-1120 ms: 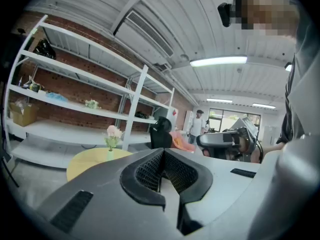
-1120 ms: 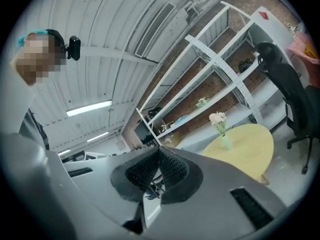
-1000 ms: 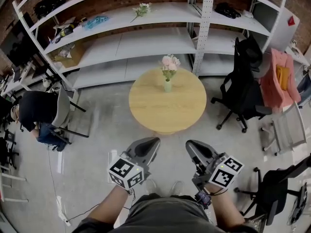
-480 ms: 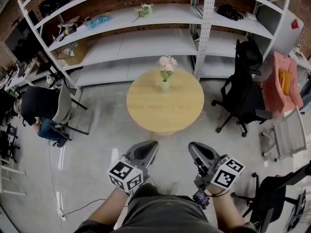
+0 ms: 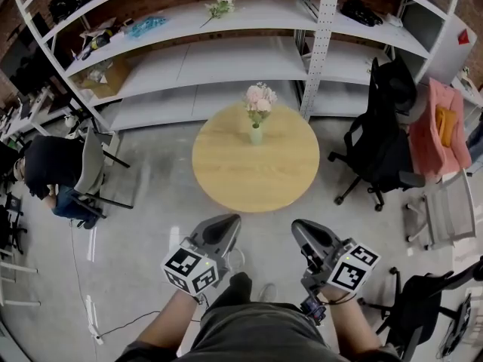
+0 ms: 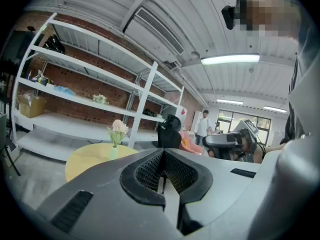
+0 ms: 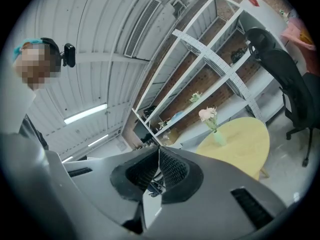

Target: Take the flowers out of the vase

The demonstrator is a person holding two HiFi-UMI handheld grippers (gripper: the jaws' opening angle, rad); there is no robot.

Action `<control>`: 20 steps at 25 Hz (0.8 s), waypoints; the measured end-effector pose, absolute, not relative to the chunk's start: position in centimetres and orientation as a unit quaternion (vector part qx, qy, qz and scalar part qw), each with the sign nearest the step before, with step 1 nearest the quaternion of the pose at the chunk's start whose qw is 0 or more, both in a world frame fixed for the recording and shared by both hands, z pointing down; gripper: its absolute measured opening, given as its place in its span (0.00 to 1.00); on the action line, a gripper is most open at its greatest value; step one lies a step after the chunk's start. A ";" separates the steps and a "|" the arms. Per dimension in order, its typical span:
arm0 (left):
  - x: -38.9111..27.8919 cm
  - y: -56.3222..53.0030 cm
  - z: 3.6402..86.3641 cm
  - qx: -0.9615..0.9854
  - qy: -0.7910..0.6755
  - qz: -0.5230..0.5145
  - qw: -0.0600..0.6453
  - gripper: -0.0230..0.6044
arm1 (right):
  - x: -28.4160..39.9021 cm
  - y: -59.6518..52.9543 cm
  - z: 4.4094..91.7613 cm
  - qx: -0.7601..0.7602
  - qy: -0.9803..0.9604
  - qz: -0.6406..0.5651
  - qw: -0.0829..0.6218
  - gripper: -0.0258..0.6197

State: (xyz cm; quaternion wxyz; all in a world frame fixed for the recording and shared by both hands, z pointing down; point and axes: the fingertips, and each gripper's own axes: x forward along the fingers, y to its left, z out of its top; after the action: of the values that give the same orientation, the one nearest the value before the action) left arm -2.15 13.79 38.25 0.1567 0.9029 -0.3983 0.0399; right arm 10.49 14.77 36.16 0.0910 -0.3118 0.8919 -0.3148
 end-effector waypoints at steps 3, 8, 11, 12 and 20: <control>-2.8 10.5 38.2 0.908 -0.388 0.036 0.155 0.05 | 9.4 11.7 36.2 -0.319 0.890 -0.313 0.088 0.07; -5.2 4.9 38.0 0.916 -0.369 0.033 0.152 0.05 | 5.9 6.5 36.0 -0.330 0.888 -0.308 0.089 0.07; -7.1 1.5 37.7 0.920 -0.360 0.031 0.151 0.05 | 3.7 3.5 35.5 -0.336 0.887 -0.304 0.088 0.07; -7.6 0.4 37.6 0.922 -0.356 0.032 0.151 0.05 | 3.1 2.5 35.5 -0.339 0.886 -0.303 0.088 0.07; -10.0 -6.0 37.8 0.932 -0.328 0.032 0.153 0.05 | -0.3 -3.4 35.4 -0.361 0.878 -0.301 0.089 0.07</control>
State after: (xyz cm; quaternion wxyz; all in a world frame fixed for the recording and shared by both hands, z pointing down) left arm -9.99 -6.02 37.79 0.1525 0.9318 -0.3278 0.0324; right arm -0.27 -3.42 35.37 0.0893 -0.3614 0.8779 -0.3011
